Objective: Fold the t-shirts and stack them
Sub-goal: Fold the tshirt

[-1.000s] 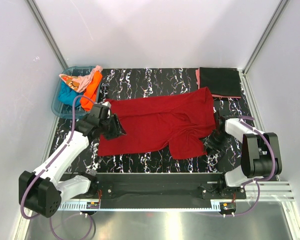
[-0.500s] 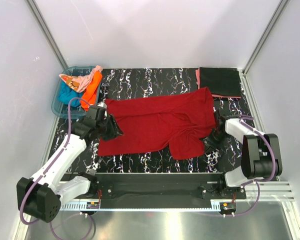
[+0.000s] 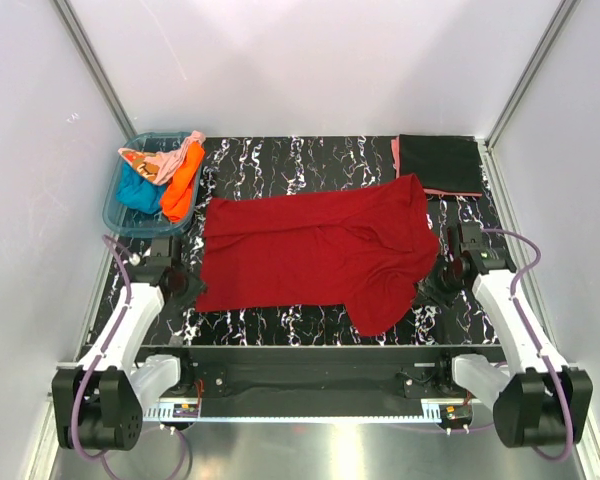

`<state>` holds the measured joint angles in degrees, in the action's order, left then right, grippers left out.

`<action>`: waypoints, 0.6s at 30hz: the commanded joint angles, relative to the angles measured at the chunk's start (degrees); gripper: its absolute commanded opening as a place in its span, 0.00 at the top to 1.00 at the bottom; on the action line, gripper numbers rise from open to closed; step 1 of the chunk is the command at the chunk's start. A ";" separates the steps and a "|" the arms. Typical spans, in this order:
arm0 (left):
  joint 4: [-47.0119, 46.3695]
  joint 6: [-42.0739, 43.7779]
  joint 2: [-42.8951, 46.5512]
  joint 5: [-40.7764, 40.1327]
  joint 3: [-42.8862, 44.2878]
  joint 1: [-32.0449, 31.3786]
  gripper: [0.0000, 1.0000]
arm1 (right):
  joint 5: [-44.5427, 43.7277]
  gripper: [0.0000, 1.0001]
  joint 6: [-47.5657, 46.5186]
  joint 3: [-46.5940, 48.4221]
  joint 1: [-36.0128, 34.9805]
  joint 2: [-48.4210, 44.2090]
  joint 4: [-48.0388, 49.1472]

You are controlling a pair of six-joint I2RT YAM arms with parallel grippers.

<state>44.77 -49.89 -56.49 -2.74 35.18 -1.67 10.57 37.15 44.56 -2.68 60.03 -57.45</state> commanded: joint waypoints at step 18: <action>-1.62 -10.67 -14.09 -7.45 -1.78 1.14 0.63 | 2.00 1.00 2.05 4.48 -0.40 -6.33 -9.34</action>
<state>45.25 -59.20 -69.52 -7.88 33.43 -0.78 11.70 38.39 45.98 -2.70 54.39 -65.06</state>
